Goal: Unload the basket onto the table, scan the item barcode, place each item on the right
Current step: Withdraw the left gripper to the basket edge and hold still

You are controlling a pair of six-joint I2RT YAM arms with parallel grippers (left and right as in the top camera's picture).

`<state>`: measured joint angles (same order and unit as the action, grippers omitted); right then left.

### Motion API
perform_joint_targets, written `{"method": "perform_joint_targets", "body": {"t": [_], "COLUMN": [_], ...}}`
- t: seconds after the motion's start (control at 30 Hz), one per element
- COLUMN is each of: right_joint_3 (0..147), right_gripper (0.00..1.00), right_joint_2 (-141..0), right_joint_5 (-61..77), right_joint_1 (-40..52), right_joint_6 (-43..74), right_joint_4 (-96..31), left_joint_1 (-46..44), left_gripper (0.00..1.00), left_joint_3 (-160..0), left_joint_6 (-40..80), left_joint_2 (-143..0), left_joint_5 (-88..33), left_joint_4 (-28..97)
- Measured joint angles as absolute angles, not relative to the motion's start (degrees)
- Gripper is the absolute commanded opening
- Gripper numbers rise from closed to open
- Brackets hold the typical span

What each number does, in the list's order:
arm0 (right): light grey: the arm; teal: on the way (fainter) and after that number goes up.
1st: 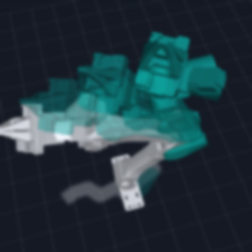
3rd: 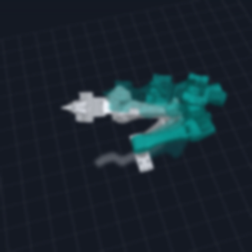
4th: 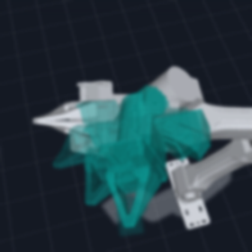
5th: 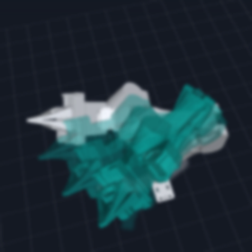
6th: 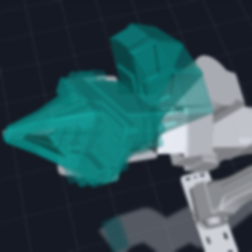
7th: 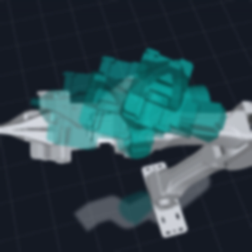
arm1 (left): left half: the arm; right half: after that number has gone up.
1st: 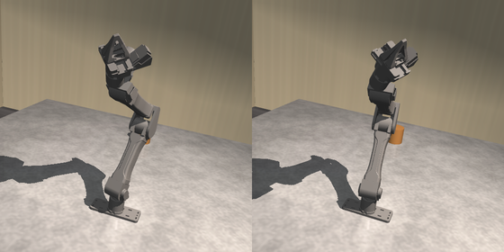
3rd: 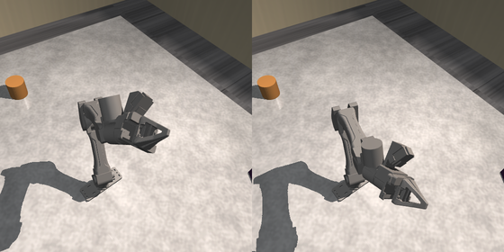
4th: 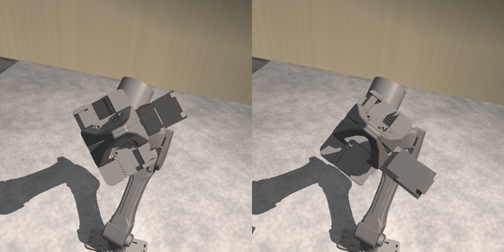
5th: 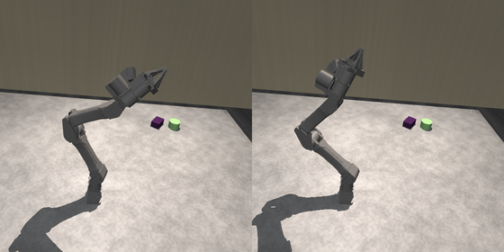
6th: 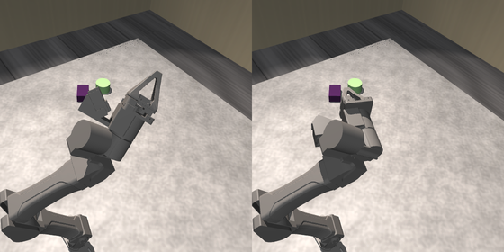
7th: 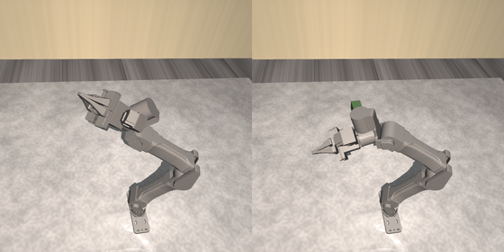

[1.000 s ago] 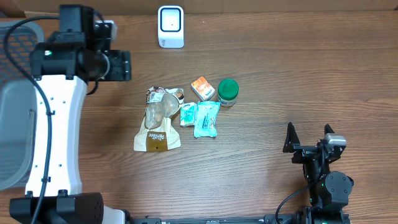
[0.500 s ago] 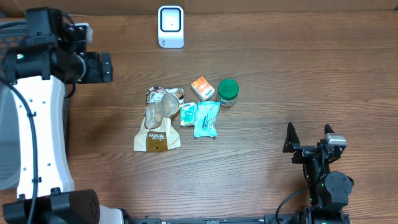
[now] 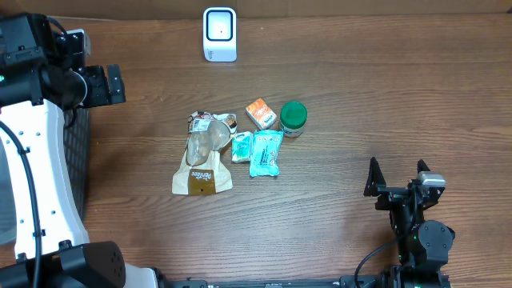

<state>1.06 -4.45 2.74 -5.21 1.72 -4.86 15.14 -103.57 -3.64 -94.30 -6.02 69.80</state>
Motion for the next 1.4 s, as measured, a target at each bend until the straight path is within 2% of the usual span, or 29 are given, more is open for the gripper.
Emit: {"method": "perform_joint_targets", "body": {"t": [1.17,1.4], "right_joint_3": [1.4,14.9], "right_gripper": [1.0,1.0], "right_joint_2": [-4.5,-12.4], "right_joint_5": [3.6,7.6], "right_joint_1": [-5.2,-5.2], "right_joint_6": [1.7,-0.6], "right_joint_4": [-3.0,-9.1], "left_joint_1": [15.1,15.1], "left_gripper": [0.99,1.0], "left_joint_3": [-103.6,-103.6], "left_joint_6": [-3.7,-3.6], "left_joint_2": [-94.3,-94.3], "left_joint_5": [-5.8,-5.6], "left_joint_4": [69.8,69.8]}}
